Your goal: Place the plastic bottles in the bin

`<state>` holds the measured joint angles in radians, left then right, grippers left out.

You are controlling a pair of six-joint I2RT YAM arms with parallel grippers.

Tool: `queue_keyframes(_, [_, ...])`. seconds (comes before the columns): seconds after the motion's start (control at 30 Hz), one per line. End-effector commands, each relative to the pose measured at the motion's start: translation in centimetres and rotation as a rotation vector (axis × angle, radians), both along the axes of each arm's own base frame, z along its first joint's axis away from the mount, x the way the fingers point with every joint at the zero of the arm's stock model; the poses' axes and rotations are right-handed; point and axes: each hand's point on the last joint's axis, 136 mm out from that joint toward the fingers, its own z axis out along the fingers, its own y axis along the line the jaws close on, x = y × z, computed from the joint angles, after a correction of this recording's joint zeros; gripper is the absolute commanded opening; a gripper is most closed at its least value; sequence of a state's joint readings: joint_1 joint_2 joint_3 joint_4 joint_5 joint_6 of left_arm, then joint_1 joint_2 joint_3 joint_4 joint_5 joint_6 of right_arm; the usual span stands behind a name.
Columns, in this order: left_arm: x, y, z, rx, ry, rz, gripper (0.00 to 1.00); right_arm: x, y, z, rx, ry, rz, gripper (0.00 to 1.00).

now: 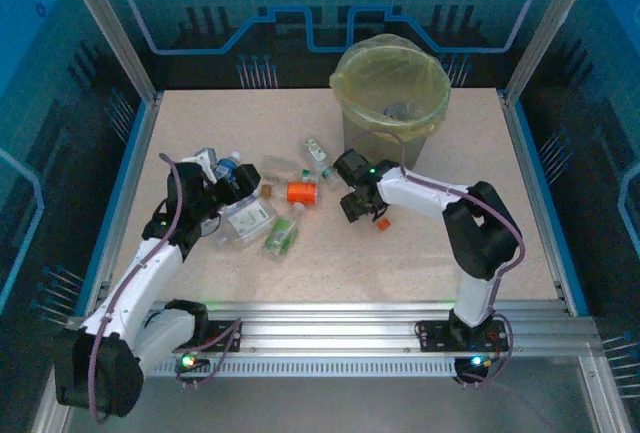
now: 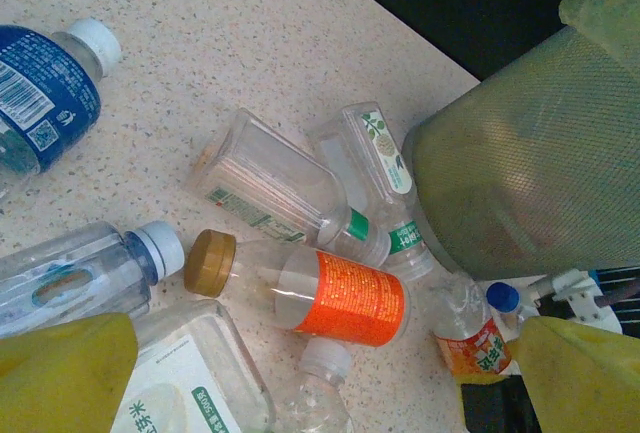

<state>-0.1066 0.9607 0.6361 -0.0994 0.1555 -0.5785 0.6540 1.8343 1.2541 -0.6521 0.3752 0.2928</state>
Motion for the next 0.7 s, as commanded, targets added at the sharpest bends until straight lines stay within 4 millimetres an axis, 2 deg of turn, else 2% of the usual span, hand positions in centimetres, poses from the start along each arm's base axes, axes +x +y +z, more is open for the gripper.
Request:
queue_keyframes(0.0, [0.0,-0.1,0.1,-0.012,0.003,-0.011,0.99,0.8,0.9,-0.2,0.017,0.009,0.026,0.8])
queue_keyframes(0.3, [-0.2,-0.1,0.3,-0.018,0.003,-0.012,0.99,0.7,1.8,-1.1,0.012,0.033,0.055,0.77])
queue_keyframes(0.67, [-0.5,-0.1,0.4,-0.022,0.001,-0.008,0.99,-0.5,2.8,-2.9,-0.028,0.076,0.099,0.71])
